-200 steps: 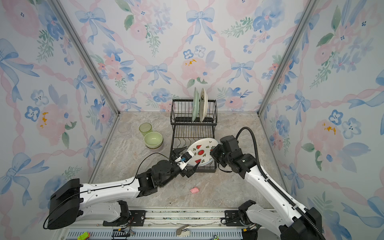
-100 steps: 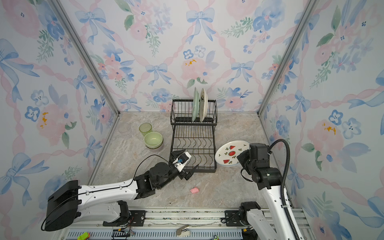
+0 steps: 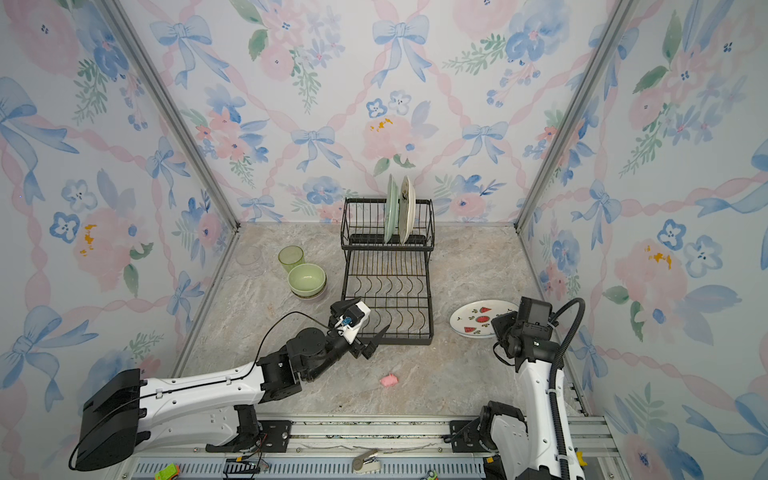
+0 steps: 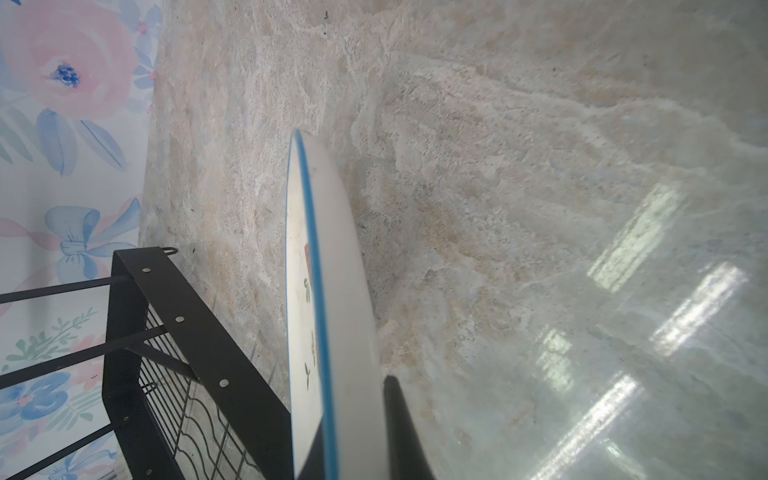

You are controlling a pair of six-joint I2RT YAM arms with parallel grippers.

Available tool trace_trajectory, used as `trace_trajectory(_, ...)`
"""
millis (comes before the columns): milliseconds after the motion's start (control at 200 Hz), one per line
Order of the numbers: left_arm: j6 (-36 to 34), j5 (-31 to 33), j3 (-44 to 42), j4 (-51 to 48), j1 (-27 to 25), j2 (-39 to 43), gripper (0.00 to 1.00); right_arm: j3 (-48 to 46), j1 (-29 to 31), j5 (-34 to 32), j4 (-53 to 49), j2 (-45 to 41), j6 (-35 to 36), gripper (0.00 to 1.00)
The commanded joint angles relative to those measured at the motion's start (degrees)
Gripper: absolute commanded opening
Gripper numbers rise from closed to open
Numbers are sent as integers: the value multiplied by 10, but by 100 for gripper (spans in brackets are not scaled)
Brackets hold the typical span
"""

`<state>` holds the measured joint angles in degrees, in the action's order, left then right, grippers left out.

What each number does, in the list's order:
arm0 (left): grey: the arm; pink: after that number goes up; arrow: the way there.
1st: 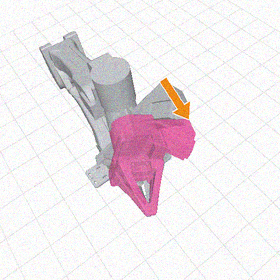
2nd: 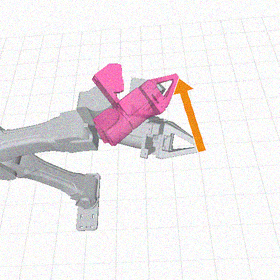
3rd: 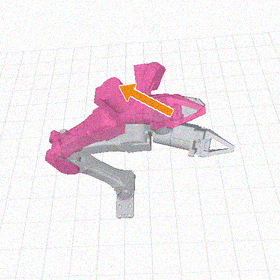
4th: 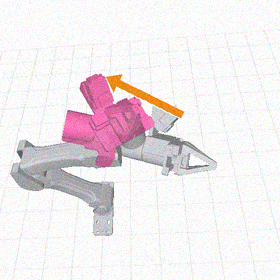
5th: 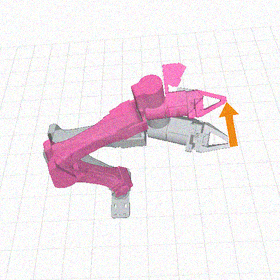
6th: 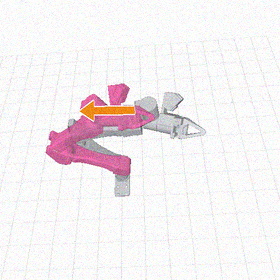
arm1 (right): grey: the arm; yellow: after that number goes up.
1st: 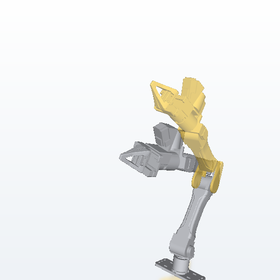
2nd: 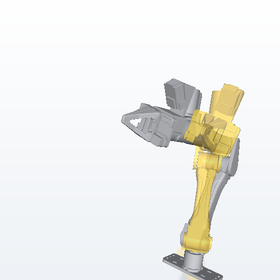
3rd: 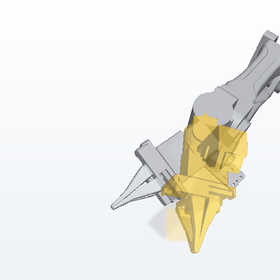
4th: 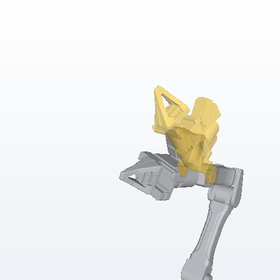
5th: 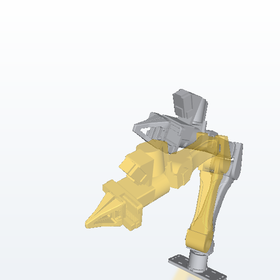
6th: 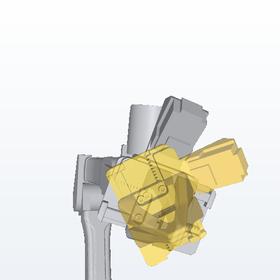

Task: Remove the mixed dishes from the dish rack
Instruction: 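Carry the plate away from the rack and lower it flat with the right gripper, then release the plate on the table while the left gripper moves toward the rack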

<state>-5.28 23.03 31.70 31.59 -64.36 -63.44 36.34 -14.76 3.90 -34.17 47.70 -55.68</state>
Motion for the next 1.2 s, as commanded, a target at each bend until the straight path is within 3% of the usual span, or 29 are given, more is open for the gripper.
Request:
trace_trajectory(0, 6, 22, -12, 18, 1, 18, 98, -1, -6, -18, 103, -23, -5, 0)
trace_trajectory(330, 13, 31, -15, 23, 2, 19, 98, -18, -6, 24, 124, 36, 5, 0)
trace_trajectory(745, 21, 43, -25, 39, 3, 18, 98, -61, -6, 23, 142, 84, 13, 0)
trace_trajectory(990, 22, 51, -28, 43, 5, 19, 98, -81, -7, 21, 147, 128, 9, 13)
trace_trajectory(1195, 24, 59, -32, 45, 11, 21, 98, -87, -6, 6, 149, 121, 7, 39)
